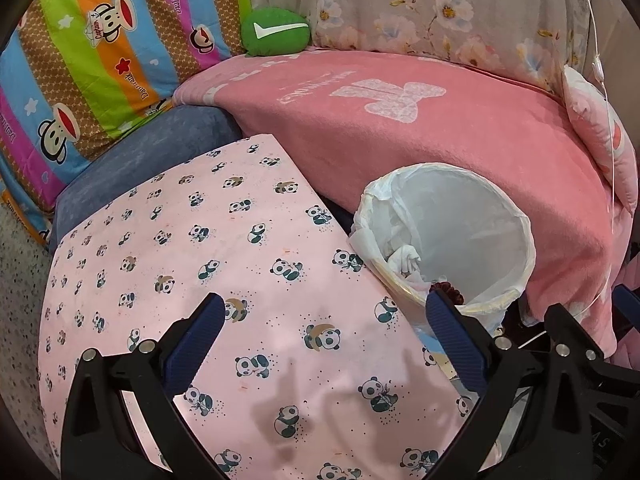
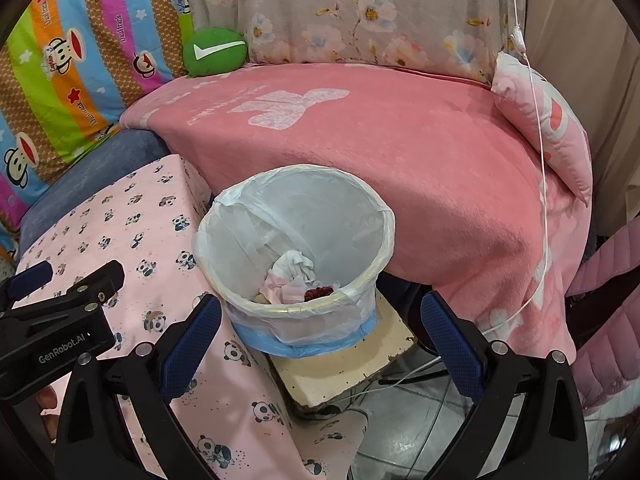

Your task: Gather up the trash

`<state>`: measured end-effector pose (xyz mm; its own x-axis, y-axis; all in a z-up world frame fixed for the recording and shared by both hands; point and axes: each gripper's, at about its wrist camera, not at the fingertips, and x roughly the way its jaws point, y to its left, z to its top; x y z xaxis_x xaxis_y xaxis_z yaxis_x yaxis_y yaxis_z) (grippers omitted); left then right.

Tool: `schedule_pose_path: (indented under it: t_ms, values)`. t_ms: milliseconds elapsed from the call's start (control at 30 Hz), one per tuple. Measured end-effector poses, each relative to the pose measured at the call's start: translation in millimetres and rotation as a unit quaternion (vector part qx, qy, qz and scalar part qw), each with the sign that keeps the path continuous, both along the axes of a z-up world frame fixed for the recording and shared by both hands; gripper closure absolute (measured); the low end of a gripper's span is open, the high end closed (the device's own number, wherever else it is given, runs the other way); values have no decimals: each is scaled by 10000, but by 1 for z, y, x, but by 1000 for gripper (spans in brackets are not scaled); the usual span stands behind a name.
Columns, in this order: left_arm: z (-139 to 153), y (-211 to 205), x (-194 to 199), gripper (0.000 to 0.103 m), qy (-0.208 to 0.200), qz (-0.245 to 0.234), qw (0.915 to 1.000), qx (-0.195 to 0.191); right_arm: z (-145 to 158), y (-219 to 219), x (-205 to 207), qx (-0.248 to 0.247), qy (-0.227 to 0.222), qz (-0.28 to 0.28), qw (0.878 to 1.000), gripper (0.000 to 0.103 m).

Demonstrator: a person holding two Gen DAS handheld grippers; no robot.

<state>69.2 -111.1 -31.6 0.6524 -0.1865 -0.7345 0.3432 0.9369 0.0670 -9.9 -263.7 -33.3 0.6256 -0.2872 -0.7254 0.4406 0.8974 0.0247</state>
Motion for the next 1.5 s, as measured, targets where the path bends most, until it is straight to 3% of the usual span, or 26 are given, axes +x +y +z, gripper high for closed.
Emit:
schedule_pose_path:
  t_ms: [1500]
  values:
    - [-5, -5, 0, 7, 91, -44, 9999, 23, -3, -3, -1, -8, 28, -14, 10000, 4]
